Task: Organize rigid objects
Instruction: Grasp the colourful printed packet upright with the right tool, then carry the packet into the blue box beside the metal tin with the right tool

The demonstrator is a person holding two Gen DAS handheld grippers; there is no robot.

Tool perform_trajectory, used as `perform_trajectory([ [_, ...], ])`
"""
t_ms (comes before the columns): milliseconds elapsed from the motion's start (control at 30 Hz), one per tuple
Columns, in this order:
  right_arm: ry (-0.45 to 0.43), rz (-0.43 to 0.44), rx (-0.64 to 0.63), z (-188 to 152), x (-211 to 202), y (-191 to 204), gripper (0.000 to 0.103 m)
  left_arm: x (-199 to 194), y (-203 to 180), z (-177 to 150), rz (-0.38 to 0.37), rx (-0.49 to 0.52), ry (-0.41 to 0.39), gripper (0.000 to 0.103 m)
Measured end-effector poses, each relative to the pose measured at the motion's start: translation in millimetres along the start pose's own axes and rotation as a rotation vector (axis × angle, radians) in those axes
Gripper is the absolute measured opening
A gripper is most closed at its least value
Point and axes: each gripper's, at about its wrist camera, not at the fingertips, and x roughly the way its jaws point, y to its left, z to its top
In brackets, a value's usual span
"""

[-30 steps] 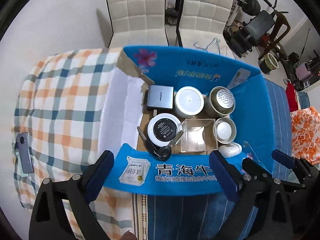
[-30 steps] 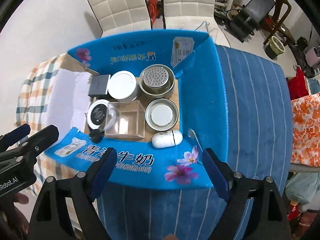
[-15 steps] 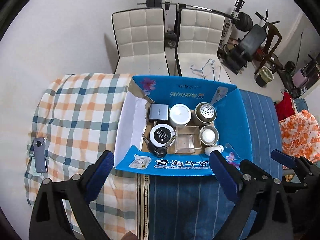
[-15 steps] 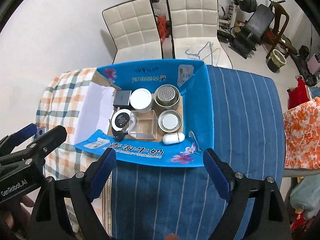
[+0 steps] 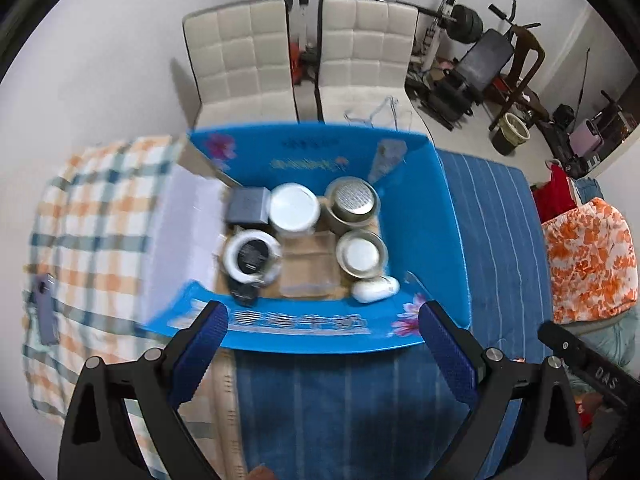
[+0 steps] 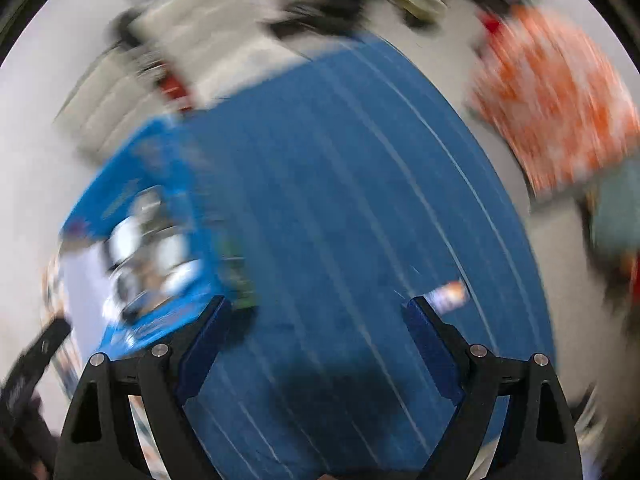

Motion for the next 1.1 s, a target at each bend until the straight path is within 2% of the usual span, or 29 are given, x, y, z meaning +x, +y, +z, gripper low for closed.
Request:
perform_trajectory([
  [100,0.119,0.01,0.252,5.3,51.0,-72.3,0.091,29.8,-18.3,-3.0,-0.037,-0.019,0.069,0.098],
  [200,0.178,0.017,0.414,1.9,89.5,-119.0,0.09,49.6,-37.8,-7.1,-0.042,-0.009,0.104,0.098],
  [333,0.215,0.007,0.487,-1.1,122.1,-138.7,0.081,67.0,-55.2,-10.3,-0.032,0.02,0.137,0.098],
  [400,0.234,0.006,0.501,-0.6,135.3,-137.3,0.067,72.0,-56.2,-10.2,-0.022,0.025,0.145,0.098],
  [433,0.243,-0.006,0.515,-1.8,139.8,-136.4,0.066,74.0,-55.9,-10.3,-0.016,0.026,0.149,0.098],
  [467,0.203,-0.036,0.51,0.6,135.7,-131.7,0.062,75.2,-55.6,-10.5,-0.01,0.026,0.152,0.098],
  [533,0.206,-0.13,0.459,3.8,135.2,-119.0,0.05,77.7,-53.6,-11.1,0.001,0.029,0.154,0.098],
  [567,0.206,-0.175,0.425,4.2,134.0,-113.0,0.041,77.5,-52.4,-11.6,0.01,0.032,0.156,0.098],
  [600,0.196,-0.185,0.388,4.8,132.2,-107.0,0.034,78.5,-50.2,-12.2,0.014,0.032,0.155,0.098],
  [667,0.202,-0.2,0.29,3.8,130.0,-93.0,0.029,76.8,-46.5,-13.8,0.018,0.03,0.151,0.098],
  [767,0.199,-0.206,0.185,-5.6,123.3,-77.2,0.027,74.5,-39.2,-15.8,0.017,0.023,0.15,0.098],
  [933,0.132,-0.21,0.024,-23.0,99.2,-44.5,0.027,71.7,-28.1,-20.5,0.025,0.023,0.15,0.098],
  [1100,0.038,-0.142,-0.093,-44.8,55.1,7.2,0.027,63.3,-12.0,-26.3,0.028,0.018,0.142,0.098],
])
